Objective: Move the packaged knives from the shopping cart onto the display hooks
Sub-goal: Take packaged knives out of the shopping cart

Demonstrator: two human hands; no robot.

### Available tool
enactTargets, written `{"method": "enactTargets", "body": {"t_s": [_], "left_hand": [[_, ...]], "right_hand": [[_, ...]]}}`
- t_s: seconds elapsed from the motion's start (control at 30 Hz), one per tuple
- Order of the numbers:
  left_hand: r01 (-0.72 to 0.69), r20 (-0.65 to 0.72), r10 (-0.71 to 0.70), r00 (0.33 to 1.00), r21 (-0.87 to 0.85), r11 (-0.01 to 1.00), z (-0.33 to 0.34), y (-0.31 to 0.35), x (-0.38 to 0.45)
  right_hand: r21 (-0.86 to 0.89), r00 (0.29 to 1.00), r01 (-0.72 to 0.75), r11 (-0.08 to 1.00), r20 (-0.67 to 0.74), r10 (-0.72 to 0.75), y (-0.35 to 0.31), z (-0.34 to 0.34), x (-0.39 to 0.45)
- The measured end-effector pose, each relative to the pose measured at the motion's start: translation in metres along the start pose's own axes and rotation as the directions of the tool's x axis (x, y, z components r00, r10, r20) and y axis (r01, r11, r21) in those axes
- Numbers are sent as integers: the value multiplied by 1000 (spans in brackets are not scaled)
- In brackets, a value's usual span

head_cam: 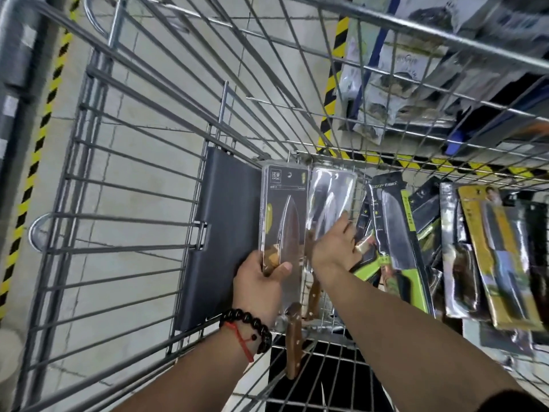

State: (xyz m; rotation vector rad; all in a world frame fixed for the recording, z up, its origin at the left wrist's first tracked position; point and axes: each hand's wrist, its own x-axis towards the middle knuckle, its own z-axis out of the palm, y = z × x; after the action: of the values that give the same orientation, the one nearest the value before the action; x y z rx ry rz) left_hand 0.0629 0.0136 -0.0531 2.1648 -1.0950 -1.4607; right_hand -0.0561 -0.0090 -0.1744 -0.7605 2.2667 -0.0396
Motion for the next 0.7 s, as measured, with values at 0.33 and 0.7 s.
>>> {"method": "enactTargets", "body": {"t_s": [0.33,0.7], "left_hand": [[2,7,-2,1000,-84,996,1,0,5],[23,313,-17,950,-14,1000,33,21,18]], "right_hand": [[694,986,-145,705,161,45,83,-56,8],[904,960,-204,375,260,-104,82,-123,-14]]}}
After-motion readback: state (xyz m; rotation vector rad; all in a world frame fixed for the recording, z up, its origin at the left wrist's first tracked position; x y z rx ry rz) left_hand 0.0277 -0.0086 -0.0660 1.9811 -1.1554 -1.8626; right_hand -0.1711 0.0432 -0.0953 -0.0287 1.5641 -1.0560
